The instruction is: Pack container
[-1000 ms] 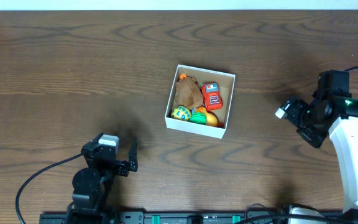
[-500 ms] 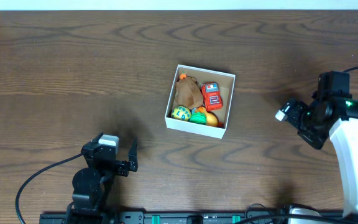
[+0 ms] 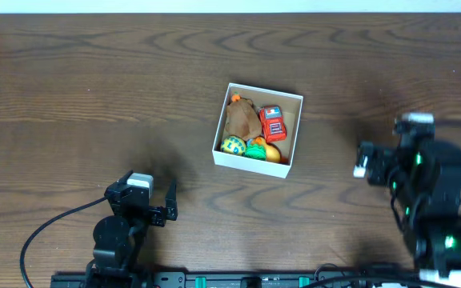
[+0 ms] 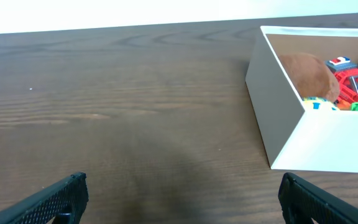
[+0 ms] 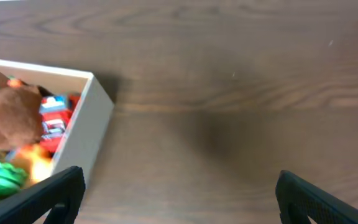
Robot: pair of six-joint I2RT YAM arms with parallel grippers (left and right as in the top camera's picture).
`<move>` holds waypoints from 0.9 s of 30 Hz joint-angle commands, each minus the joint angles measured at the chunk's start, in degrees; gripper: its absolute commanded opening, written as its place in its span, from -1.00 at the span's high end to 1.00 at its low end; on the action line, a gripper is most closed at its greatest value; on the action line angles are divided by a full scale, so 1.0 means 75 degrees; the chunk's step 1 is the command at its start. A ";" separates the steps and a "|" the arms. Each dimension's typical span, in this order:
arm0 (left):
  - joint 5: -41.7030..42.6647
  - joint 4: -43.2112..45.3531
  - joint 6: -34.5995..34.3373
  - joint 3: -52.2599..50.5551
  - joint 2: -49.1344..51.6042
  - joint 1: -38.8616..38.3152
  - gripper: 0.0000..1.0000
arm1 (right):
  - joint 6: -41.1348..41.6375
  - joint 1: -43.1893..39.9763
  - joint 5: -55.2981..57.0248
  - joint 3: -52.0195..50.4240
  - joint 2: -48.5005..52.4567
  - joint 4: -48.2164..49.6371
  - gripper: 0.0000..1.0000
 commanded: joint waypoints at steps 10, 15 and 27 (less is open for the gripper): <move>0.0111 -0.0009 0.0052 -0.0172 -0.0003 0.0026 -0.96 | -0.0504 -0.0268 0.0230 -0.3159 -0.3375 0.0484 -0.99; 0.0111 -0.0009 0.0052 -0.0172 -0.0003 0.0026 -0.96 | -0.0501 -0.0268 0.0227 -0.3657 -0.4071 0.0487 -0.98; 0.0111 -0.0009 0.0052 -0.0172 -0.0003 0.0026 -0.96 | -0.0501 -0.0268 0.0227 -0.4351 -0.5184 0.0475 -0.99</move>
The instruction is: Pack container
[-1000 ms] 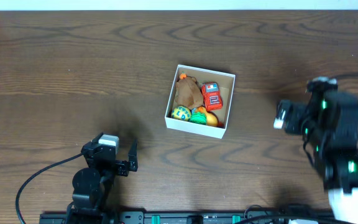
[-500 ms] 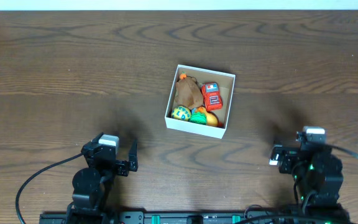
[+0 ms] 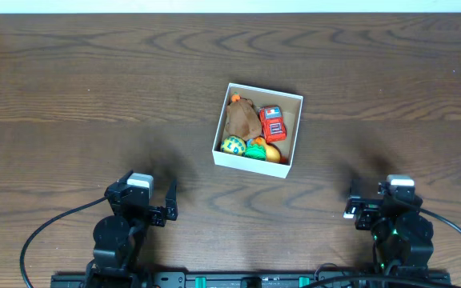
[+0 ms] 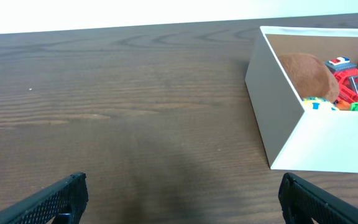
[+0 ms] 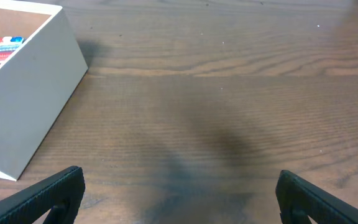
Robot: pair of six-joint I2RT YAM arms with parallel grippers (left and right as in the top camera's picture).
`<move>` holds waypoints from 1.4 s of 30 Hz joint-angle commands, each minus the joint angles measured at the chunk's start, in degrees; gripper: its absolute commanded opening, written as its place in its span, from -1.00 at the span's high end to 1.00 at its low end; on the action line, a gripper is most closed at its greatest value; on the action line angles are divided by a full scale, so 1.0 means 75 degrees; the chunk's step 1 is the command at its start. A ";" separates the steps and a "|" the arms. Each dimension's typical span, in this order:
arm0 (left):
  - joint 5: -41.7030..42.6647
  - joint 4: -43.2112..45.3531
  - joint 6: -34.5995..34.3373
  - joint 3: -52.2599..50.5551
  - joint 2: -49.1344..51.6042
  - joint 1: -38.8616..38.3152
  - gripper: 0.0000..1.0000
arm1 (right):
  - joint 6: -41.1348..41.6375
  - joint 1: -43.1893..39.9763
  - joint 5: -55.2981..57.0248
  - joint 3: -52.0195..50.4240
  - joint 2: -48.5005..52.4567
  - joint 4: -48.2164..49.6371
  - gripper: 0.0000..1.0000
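A white open box (image 3: 258, 160) stands mid-table, holding a brown plush (image 3: 243, 118), a red toy car (image 3: 273, 124), a yellow-blue ball (image 3: 233, 146), a green toy (image 3: 255, 150) and an orange piece (image 3: 272, 152). My left gripper (image 4: 179, 199) is open and empty at the near left, with the box (image 4: 303, 134) ahead to its right. At the near right, my right gripper (image 5: 179, 196) is open and empty low over the wood, the box (image 5: 23, 112) at its left.
The dark wooden table (image 3: 94, 96) stretches round the box. Both arm bases (image 3: 118, 236) sit along the near edge, with a black cable (image 3: 34, 240) curling at the left.
My right arm has drawn back from beside the box toward the near edge and sits lower. In its view the box has slid to the left edge. The left arm is unchanged.
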 commanded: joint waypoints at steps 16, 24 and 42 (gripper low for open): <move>0.0111 -0.0015 0.0052 -0.0172 -0.0003 0.0026 -0.96 | -0.0143 -0.0079 0.0076 -0.0659 -0.0507 -0.0026 -0.98; 0.0111 -0.0015 0.0052 -0.0172 -0.0003 0.0026 -0.96 | -0.0140 -0.0079 0.0076 -0.0659 -0.0507 -0.0026 -0.98; 0.0111 -0.0015 0.0052 -0.0172 -0.0003 0.0026 -0.96 | -0.0143 -0.0079 0.0076 -0.0659 -0.0507 -0.0035 -0.98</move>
